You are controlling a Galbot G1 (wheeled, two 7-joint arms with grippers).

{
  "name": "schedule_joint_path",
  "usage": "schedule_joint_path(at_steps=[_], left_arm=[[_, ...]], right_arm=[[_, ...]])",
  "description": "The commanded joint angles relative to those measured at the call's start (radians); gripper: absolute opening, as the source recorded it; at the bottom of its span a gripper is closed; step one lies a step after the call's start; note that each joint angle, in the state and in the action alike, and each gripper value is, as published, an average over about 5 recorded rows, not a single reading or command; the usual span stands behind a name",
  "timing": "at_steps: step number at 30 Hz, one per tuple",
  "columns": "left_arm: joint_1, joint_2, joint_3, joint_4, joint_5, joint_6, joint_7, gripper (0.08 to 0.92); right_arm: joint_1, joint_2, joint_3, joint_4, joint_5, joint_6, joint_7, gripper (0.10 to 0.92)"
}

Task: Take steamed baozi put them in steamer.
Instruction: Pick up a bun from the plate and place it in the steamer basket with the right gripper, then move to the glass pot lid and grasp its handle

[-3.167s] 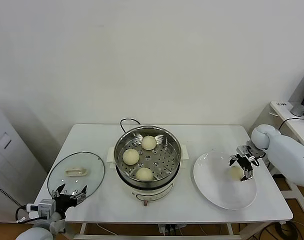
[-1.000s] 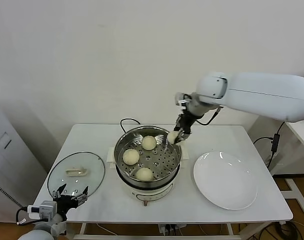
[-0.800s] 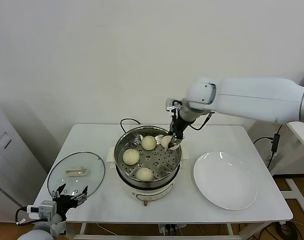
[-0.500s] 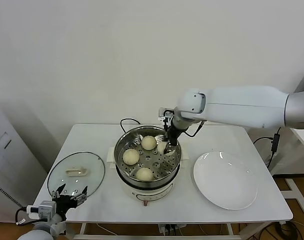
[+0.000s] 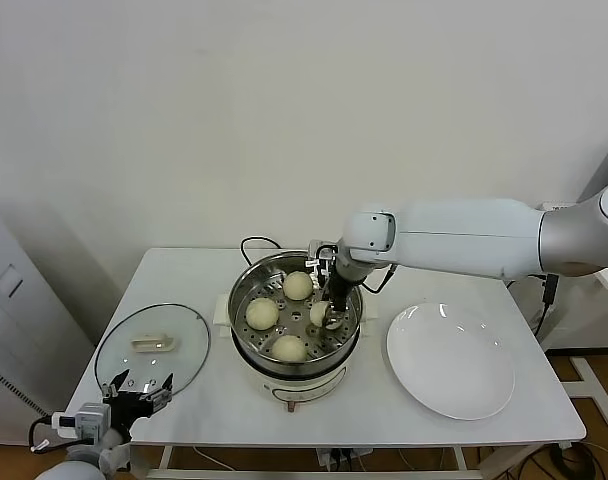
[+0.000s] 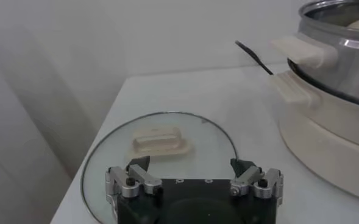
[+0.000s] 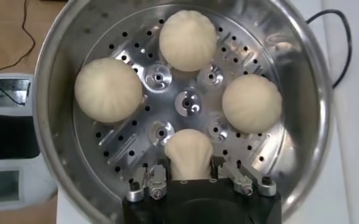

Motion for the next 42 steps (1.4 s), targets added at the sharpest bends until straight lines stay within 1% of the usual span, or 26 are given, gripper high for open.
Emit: schedule_joint_path(at_steps=[1, 5, 10, 13, 18, 23, 29, 32, 34, 38, 42], left_arm=[[0.005, -0.001, -0.003, -0.003, 0.000, -0.002, 0.000, 0.823], [0.010, -0.004, -0.005, -0.008, 0.003, -0.001, 0.000, 0.823], [0.013, -0.018, -0.011, -0.019, 0.008, 0.004, -0.002, 0.823], [0.014, -0.030, -0.022, -0.028, 0.008, 0.007, -0.004, 0.823], [0.010, -0.038, -0.028, -0.042, 0.010, 0.017, -0.010, 0.823], [-0.012, -0.044, -0.029, -0.047, 0.021, 0.028, -0.016, 0.823], [-0.051, -0.045, -0.024, -0.037, 0.045, 0.024, -0.005, 0.823], [-0.052, -0.049, -0.029, -0.030, 0.066, 0.009, 0.010, 0.823], [-0.048, -0.048, -0.034, -0.027, 0.079, -0.001, 0.020, 0.823], [-0.038, -0.042, -0.041, -0.024, 0.101, -0.024, 0.042, 0.823], [-0.040, -0.032, -0.040, -0.013, 0.156, -0.053, 0.074, 0.823]], right_arm=[[-0.034, -0.005, 0.014, 0.004, -0.005, -0.008, 0.017, 0.515], [-0.002, -0.048, 0.044, 0.020, -0.001, -0.009, 0.007, 0.628], [0.033, -0.146, 0.119, 0.032, 0.004, -0.004, -0.024, 0.768], [0.020, -0.223, 0.195, 0.032, 0.003, 0.004, -0.016, 0.813], [-0.060, -0.415, 0.354, 0.041, 0.001, 0.044, 0.026, 0.822], [-0.249, -0.581, 0.624, 0.056, -0.007, 0.114, 0.129, 0.823], [-0.788, -0.688, 1.202, 0.124, -0.081, 0.220, 0.303, 0.823], [-1.057, -0.686, 1.468, 0.155, -0.125, 0.291, 0.400, 0.823], [-1.244, -0.653, 1.657, 0.169, -0.155, 0.338, 0.465, 0.823], [-1.552, -0.536, 1.967, 0.203, -0.239, 0.417, 0.553, 0.823], [-1.750, -0.376, 2.189, 0.221, -0.338, 0.491, 0.558, 0.823]])
